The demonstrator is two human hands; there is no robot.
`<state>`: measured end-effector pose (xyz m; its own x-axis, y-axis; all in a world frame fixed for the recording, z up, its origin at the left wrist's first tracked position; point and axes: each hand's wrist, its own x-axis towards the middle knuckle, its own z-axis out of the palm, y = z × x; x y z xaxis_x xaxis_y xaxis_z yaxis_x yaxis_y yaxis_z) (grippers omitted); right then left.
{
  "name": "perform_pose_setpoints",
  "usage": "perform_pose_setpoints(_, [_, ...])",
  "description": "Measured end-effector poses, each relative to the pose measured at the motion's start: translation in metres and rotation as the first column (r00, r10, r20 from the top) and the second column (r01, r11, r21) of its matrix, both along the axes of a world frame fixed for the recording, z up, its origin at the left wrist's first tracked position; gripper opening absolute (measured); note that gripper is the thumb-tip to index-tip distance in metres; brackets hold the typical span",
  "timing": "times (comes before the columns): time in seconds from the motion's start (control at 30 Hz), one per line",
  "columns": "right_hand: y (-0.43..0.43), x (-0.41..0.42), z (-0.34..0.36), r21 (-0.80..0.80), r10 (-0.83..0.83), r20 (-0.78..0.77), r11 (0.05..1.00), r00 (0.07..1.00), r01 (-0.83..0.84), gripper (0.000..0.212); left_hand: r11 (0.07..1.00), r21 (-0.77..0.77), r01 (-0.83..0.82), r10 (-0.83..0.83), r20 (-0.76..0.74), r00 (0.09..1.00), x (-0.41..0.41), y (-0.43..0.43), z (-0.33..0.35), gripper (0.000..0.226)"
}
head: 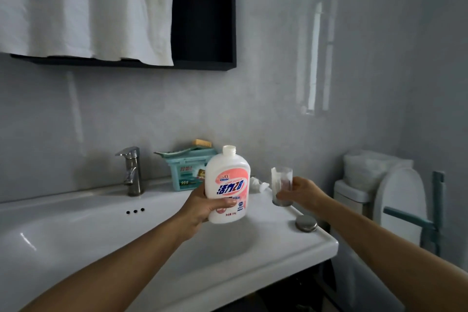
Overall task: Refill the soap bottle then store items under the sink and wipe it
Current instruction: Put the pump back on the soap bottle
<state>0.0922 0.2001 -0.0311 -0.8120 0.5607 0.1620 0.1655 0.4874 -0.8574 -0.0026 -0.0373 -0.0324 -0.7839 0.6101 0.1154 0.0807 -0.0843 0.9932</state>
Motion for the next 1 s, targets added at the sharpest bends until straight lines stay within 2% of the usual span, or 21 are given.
perform_pose_setpoints(0.17, [0.009, 0.001, -0.015, 0.121, -0.055, 0.145, 0.992, 0.988, 0.038, 0.026, 1.0, -0.001, 0.006, -0.006, 0.008, 1.0, -0.001, 0.003, -0.007, 0.042])
perform_pose_setpoints(0.47, [0.022, -0.008, -0.037, 0.182, -0.051, 0.215, 0.983, 0.975, 0.011, 0.038, 1.0, -0.02, -0.01, 0.01, 0.035, 0.999, -0.003, 0.003, -0.022, 0.039])
perform_pose_setpoints(0.57, [0.024, -0.008, -0.04, 0.197, -0.055, 0.24, 0.98, 0.969, 0.007, 0.049, 1.0, -0.017, -0.018, 0.019, 0.037, 0.999, -0.006, 0.002, -0.025, 0.04])
perform_pose_setpoints(0.73, [0.023, -0.007, -0.039, 0.192, -0.034, 0.269, 0.981, 0.963, -0.019, 0.081, 1.0, -0.003, -0.02, 0.02, 0.038, 0.999, -0.008, -0.001, -0.026, 0.039])
perform_pose_setpoints(0.8, [0.019, -0.002, -0.034, 0.174, -0.001, 0.264, 0.984, 0.964, -0.046, 0.083, 1.0, 0.004, -0.016, 0.016, 0.036, 0.999, -0.009, -0.002, -0.024, 0.038])
perform_pose_setpoints(0.87, [0.018, 0.0, -0.025, 0.111, 0.029, 0.223, 0.992, 0.974, -0.055, 0.076, 1.0, 0.012, -0.025, 0.025, 0.039, 0.999, -0.012, -0.004, -0.022, 0.038])
perform_pose_setpoints(1.0, [0.025, -0.003, 0.004, -0.066, -0.032, 0.101, 0.997, 0.994, 0.039, 0.07, 0.999, 0.031, -0.043, 0.041, 0.045, 0.998, -0.021, -0.007, -0.017, 0.038])
